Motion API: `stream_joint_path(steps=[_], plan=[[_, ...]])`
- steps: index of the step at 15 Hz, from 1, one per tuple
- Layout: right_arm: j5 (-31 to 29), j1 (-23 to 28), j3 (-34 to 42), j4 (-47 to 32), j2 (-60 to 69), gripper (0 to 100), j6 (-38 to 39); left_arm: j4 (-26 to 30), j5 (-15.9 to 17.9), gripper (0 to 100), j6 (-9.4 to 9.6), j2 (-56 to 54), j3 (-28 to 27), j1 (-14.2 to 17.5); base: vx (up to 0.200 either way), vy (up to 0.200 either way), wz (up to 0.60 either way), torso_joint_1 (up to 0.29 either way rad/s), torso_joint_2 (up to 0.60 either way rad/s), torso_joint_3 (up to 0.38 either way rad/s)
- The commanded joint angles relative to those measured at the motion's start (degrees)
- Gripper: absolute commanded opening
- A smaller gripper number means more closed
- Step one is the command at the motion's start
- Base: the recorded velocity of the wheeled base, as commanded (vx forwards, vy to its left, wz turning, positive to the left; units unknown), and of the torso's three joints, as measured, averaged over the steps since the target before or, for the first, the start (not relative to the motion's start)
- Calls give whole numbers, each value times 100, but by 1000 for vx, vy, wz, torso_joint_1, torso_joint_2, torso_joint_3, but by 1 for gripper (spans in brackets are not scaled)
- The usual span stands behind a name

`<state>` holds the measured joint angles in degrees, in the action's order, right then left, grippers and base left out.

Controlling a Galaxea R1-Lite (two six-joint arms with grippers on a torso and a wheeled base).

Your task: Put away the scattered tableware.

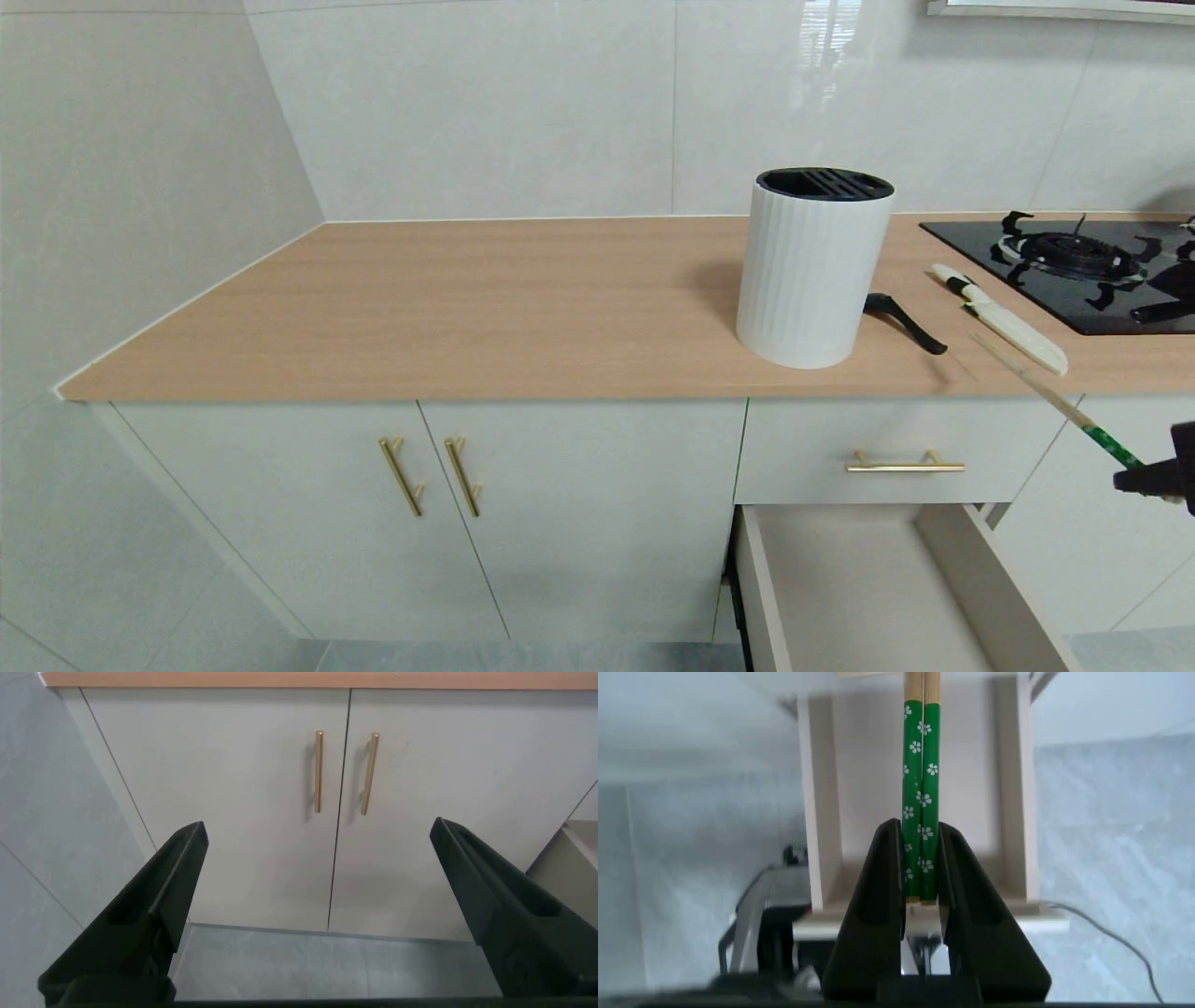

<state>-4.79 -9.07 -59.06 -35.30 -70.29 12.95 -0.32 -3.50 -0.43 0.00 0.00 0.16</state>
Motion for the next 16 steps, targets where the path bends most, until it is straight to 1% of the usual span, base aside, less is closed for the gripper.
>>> stream_joint_path(steps=[1,4,8,13,16], plan=[[48,-16,378,24,560,0,-20,-3,-2,100,-1,9,0,11,0,0,0,0,0,0],[57,-33,519,226,411,0,-20,-3,-2,100,-1,9,0,11,0,0,0,0,0,0],[40,-385,782,445,385,0,-20,-3,-2,100,-1,9,0,11,0,0,0,0,0,0],[48,-403,861,586,367,0,-20,-3,-2,100,-1,9,0,11,0,0,0,0,0,0],[66,-394,870,586,323,0,-20,-3,-2,100,-1,9,0,11,0,0,0,-98,258,159]])
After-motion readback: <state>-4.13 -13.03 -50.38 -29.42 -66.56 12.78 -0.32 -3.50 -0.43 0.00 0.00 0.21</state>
